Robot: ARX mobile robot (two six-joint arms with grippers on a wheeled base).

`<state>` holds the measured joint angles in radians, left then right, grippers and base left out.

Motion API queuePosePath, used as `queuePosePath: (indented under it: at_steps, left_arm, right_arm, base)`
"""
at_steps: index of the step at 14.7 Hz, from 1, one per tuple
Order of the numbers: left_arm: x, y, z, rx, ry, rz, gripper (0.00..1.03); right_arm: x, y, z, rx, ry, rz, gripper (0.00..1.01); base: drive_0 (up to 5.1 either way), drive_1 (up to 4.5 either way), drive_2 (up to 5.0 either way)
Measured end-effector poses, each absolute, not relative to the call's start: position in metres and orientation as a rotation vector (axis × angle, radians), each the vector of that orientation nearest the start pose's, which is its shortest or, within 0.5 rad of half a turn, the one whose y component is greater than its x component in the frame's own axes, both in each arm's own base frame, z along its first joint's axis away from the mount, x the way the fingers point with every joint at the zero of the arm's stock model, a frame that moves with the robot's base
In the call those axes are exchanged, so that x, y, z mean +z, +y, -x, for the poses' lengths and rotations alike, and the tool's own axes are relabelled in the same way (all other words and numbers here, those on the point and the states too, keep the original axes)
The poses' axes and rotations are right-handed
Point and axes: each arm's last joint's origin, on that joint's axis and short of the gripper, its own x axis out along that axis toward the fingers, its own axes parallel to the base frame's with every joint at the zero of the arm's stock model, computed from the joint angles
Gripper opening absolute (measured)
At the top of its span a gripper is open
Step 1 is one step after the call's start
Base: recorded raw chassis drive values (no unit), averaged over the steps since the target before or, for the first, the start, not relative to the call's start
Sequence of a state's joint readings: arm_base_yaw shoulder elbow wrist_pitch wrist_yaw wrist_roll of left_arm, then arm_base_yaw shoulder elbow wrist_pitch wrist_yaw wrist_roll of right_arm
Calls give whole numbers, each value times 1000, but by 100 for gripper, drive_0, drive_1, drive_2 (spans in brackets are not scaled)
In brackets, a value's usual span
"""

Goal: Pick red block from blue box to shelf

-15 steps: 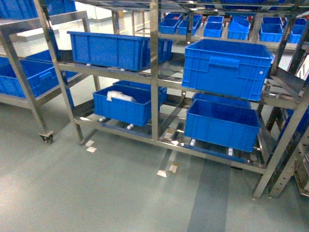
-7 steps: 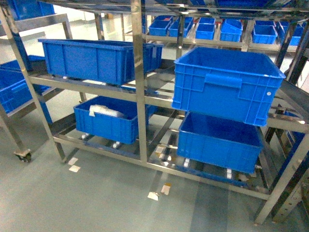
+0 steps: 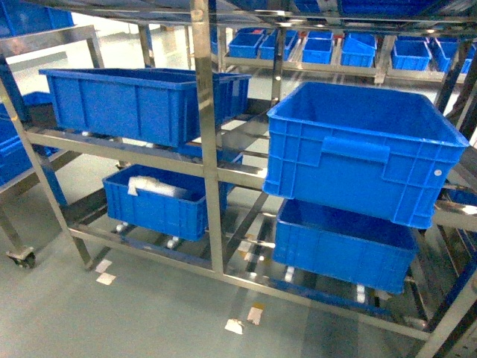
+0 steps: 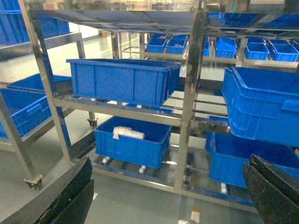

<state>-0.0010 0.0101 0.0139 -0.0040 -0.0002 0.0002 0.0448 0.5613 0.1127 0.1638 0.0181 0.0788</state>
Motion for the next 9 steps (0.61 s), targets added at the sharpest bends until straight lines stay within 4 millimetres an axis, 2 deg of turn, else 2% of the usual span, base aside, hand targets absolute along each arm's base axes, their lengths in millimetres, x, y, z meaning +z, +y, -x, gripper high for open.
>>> queuePosePath:
  at_steps: [9]
  left_arm:
    - [167,0,-97,1,3,0,98]
  right_arm:
    - [165,6,-136,16,284,-70,27]
  base:
    - [5,418,-409]
